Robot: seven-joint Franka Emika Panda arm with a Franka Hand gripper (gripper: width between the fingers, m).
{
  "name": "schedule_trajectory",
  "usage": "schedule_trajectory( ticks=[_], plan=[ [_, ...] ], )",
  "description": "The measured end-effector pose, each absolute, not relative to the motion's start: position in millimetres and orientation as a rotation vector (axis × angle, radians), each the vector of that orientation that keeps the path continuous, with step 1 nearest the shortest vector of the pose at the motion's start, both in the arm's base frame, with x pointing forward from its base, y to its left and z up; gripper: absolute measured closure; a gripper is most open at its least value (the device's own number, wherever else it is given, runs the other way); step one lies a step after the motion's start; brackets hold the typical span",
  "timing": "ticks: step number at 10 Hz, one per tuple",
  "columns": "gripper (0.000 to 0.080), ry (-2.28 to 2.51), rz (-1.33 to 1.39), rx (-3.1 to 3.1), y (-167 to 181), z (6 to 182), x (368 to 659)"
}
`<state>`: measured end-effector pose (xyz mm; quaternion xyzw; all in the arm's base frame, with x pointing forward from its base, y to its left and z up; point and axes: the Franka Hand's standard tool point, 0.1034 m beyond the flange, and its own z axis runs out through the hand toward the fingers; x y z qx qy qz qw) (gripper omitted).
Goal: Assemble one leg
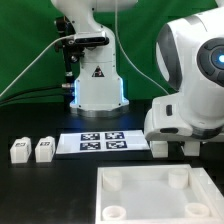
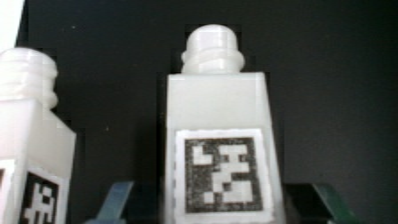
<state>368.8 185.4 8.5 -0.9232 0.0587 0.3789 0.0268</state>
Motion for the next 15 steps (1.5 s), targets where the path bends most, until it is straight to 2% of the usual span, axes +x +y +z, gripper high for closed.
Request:
schedule_trajectory(
  ticks=[5, 6, 9, 10, 11, 13, 15],
  plan=[
    [0.0509, 0.183, 1.167, -2.852, 185.1, 9.4, 370.0],
    [0.0509, 0.163, 1.141, -2.873, 182.0, 20.7, 379.9],
    [0.0509, 0.076, 0.958, -2.912, 162.7, 92.1, 425.6],
    [0.0509, 0.076, 0.788, -2.995, 158.8, 120.8, 440.1],
    [0.0509, 0.056, 0.667, -3.052, 161.1, 140.7, 442.7],
    [0.0509, 0.051, 0.388, -3.076, 167.5, 127.2, 449.7],
    [0.0509, 0.009, 0.131, -3.079, 168.9, 132.7, 459.2]
  ],
)
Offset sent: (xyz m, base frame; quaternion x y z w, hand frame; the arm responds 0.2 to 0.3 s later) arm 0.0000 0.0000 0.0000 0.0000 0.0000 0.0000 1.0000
